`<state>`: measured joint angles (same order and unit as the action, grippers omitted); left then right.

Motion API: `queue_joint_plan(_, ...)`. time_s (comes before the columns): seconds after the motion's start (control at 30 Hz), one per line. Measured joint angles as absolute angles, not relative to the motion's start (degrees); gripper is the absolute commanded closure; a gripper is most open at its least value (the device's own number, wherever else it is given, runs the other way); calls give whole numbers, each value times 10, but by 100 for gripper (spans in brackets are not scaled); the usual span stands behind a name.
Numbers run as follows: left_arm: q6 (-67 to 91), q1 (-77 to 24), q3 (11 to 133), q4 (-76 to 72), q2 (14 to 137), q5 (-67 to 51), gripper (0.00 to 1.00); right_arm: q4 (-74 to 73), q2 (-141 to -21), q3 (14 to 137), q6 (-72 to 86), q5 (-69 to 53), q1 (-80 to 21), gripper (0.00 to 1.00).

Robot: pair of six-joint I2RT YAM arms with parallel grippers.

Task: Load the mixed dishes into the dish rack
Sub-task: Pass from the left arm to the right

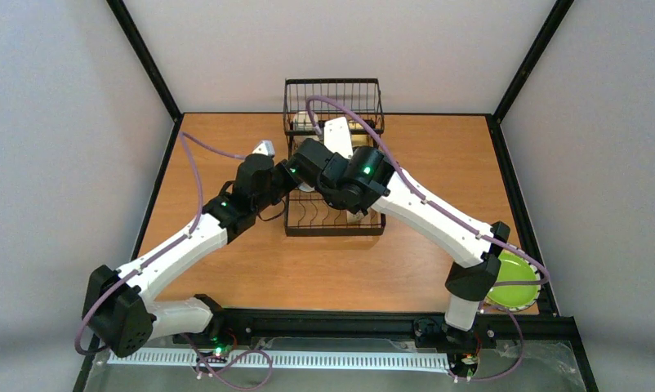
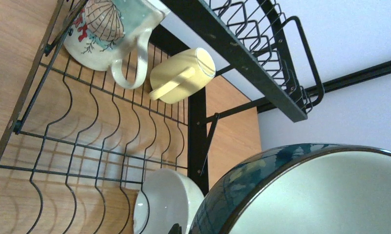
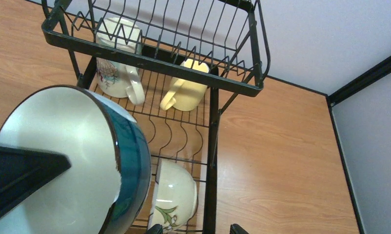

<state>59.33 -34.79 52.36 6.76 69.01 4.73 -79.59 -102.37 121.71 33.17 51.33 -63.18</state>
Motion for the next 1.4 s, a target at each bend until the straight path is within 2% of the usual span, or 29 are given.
queue_joint_plan(0.87,598,-351,530,56,703,63,100,-761,-1077,1264,350,465,-631,22)
queue_joint_plan(1.07,598,-352,531,56,703,68,100,-772,-1093,1272,365,469,-627,25)
queue_joint_plan(1.17,598,-353,531,56,699,73,100,-782,-1096,1270,381,470,-617,34)
queue_joint_plan(1.23,598,-355,531,56,694,76,100,-779,-1096,1265,393,469,-609,44)
queue_joint_plan(1.33,601,-360,531,57,684,77,100,-777,-1096,1258,408,468,-604,72)
queue_joint_plan(1.37,602,-362,531,61,680,80,100,-776,-1098,1258,416,471,-604,87)
queue_joint_plan(1.4,602,-364,530,67,676,82,100,-773,-1098,1258,423,477,-603,96)
